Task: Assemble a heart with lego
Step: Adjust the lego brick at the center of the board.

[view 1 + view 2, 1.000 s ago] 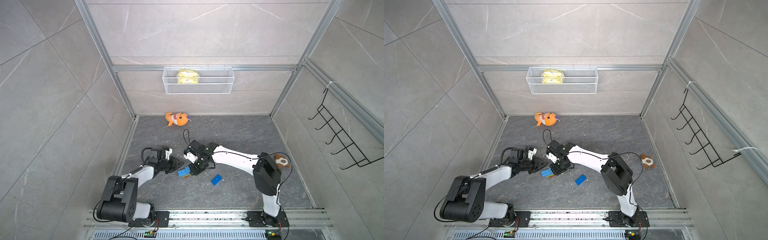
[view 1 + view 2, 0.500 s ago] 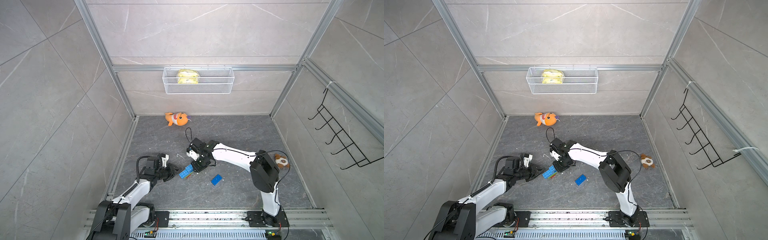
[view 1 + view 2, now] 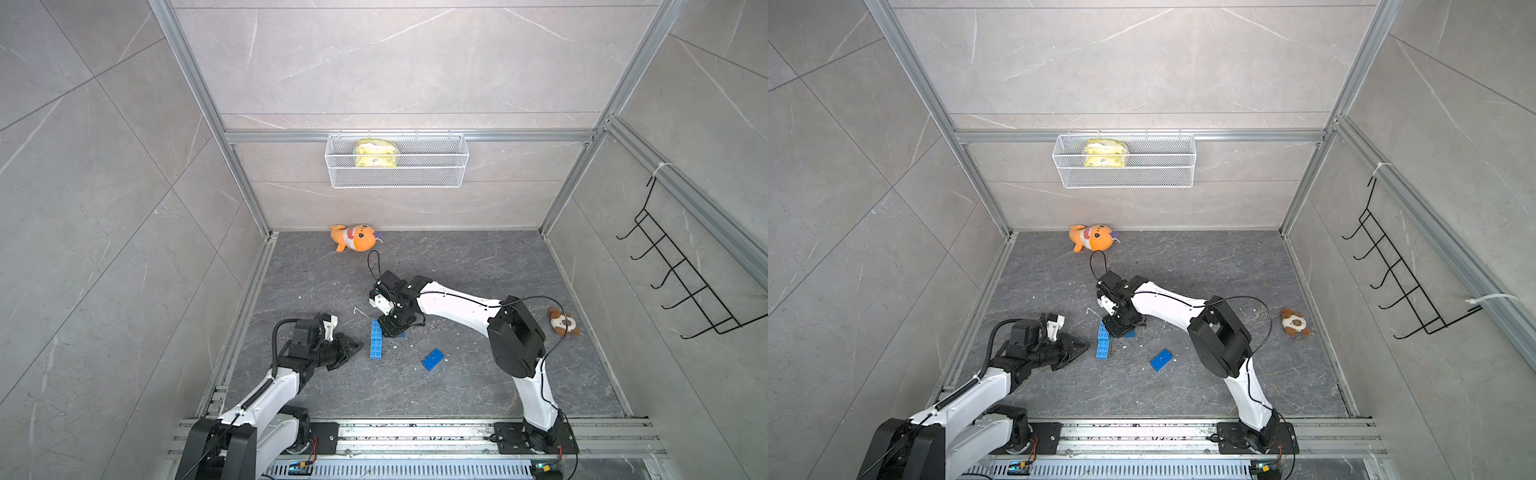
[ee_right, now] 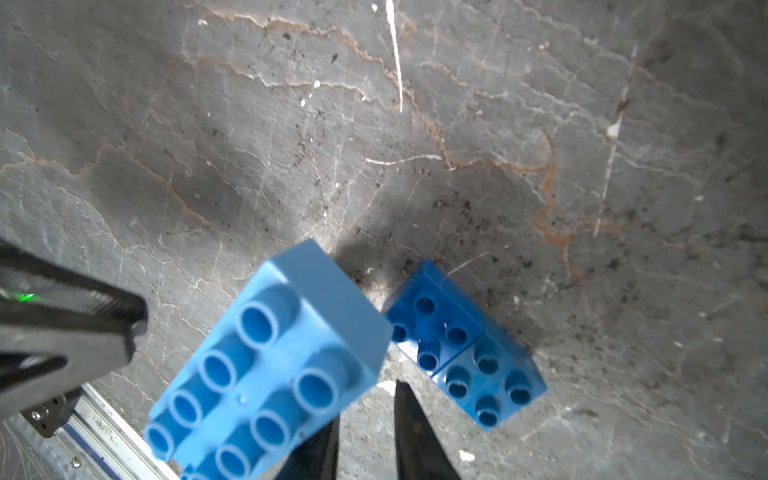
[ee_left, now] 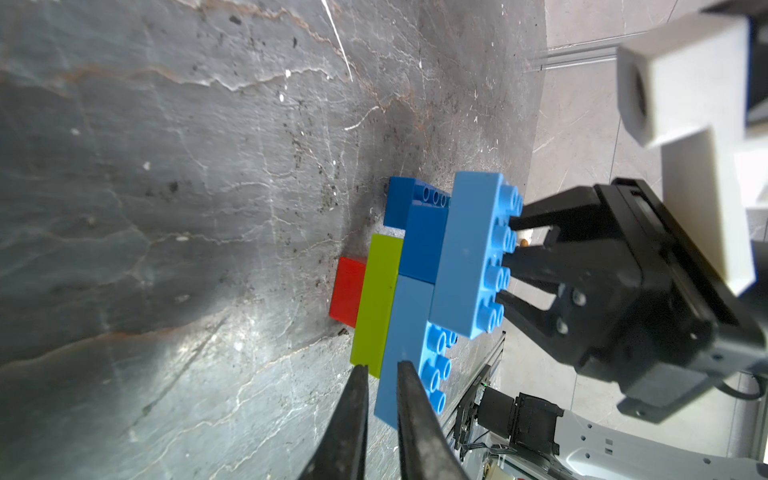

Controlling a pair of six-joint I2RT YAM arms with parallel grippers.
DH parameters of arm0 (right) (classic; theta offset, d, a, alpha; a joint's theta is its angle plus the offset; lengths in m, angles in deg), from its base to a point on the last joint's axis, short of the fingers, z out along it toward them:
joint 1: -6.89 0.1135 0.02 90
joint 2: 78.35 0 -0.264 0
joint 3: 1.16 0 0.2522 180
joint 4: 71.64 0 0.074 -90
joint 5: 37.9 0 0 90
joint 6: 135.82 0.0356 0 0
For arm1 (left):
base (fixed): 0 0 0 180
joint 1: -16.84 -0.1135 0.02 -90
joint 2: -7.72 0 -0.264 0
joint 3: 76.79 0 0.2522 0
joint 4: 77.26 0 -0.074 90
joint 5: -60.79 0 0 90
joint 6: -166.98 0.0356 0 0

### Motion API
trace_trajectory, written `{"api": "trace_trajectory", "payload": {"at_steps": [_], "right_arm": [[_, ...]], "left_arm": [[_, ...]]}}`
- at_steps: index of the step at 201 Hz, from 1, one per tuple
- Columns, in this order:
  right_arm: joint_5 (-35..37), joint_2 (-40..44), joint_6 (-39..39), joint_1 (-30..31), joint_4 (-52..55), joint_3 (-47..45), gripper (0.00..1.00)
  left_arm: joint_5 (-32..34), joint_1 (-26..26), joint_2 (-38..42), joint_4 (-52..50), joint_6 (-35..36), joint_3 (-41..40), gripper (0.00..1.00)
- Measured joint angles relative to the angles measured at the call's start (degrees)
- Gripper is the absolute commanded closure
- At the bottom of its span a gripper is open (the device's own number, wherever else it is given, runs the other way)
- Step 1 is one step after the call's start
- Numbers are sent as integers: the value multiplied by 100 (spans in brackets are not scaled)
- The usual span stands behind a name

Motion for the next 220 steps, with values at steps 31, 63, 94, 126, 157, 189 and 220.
{"api": "trace_trajectory", "payload": {"at_steps": [31, 63, 94, 126, 157, 189, 220], "right_arm": [[-2, -98, -79, -33, -2, 122, 74], [-70, -122, -192, -57, -28, 140, 71], [-330, -243, -273, -79, -98, 328, 72], [-503, -658, -273, -79, -109, 1014, 71], [-498, -798, -339, -101, -15, 1281, 72], [-380, -695, -365, -234, 20, 1032, 71], [37, 94, -330, -391, 17, 116, 67]], "left_arm": [[81, 57, 243, -129, -52, -96, 83], [173, 57, 273, -129, -118, -98, 82], [179, 61, 162, -85, -153, -101, 82], [179, 72, -17, 55, -203, -101, 82], [195, 94, 2, 120, -221, -101, 82], [275, 94, 17, 127, -221, -101, 80], [372, 94, 55, 125, -219, -101, 75]]}}
